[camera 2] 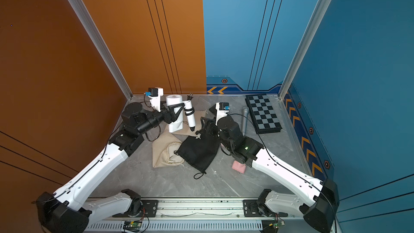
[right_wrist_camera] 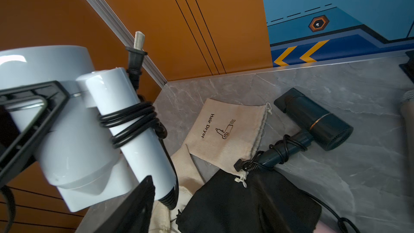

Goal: Pack away hair dryers
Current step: Fold the hair dryer.

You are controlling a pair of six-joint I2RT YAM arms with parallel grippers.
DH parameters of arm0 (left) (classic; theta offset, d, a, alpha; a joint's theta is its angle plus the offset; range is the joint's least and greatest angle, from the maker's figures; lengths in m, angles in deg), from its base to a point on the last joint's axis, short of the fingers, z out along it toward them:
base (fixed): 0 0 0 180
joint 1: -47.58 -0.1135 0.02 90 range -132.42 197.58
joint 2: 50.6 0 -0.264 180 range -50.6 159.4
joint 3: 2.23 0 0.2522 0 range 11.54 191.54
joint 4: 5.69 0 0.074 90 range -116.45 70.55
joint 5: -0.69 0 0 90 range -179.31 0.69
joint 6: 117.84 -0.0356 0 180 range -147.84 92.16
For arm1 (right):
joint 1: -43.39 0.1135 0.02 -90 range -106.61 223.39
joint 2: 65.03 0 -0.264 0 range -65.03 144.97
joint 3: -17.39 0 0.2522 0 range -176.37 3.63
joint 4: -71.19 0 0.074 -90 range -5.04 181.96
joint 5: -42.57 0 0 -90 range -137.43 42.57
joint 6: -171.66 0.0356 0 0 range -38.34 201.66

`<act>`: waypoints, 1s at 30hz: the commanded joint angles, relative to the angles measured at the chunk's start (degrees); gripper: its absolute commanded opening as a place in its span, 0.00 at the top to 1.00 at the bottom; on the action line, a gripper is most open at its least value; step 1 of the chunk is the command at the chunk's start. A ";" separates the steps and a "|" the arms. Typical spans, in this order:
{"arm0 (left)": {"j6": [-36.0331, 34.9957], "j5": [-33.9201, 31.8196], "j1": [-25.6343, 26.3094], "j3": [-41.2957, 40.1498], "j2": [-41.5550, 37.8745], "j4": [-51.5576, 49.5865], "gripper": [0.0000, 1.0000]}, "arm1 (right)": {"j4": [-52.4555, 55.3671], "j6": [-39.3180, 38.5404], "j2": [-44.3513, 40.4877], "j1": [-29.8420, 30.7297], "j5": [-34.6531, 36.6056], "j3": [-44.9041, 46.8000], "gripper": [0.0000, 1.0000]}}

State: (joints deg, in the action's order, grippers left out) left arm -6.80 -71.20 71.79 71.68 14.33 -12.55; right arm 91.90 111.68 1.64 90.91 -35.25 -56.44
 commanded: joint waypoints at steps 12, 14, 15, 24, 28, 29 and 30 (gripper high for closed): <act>0.36 3.37 -0.63 2.97 -1.36 -1.72 0.73 | -1.05 -17.52 5.70 3.69 -13.25 -0.53 0.34; 0.67 3.51 -0.56 3.14 -1.12 -1.75 0.73 | -3.11 -17.13 6.61 4.40 -12.50 0.47 0.34; 0.75 3.51 -0.48 3.14 -0.97 -1.74 0.73 | -3.95 -16.77 7.12 4.40 -12.43 0.88 0.35; 0.89 4.21 0.30 3.17 -0.59 -1.71 0.73 | -11.14 -15.15 8.82 4.77 -6.73 2.00 0.39; 0.90 4.28 0.40 2.68 -1.14 -1.71 0.73 | -12.20 -15.09 9.93 4.26 -6.29 1.26 0.41; 1.02 4.32 0.41 2.53 -1.21 -1.72 0.73 | -12.17 -15.04 10.44 4.24 -6.30 0.82 0.42; 1.09 4.30 0.44 2.48 -1.25 -1.77 0.73 | -12.04 -14.92 10.90 4.21 -6.34 0.38 0.44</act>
State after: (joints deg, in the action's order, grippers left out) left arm -6.73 -68.62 71.92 72.31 14.33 -16.77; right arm 81.75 96.34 11.02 95.46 -43.16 -54.60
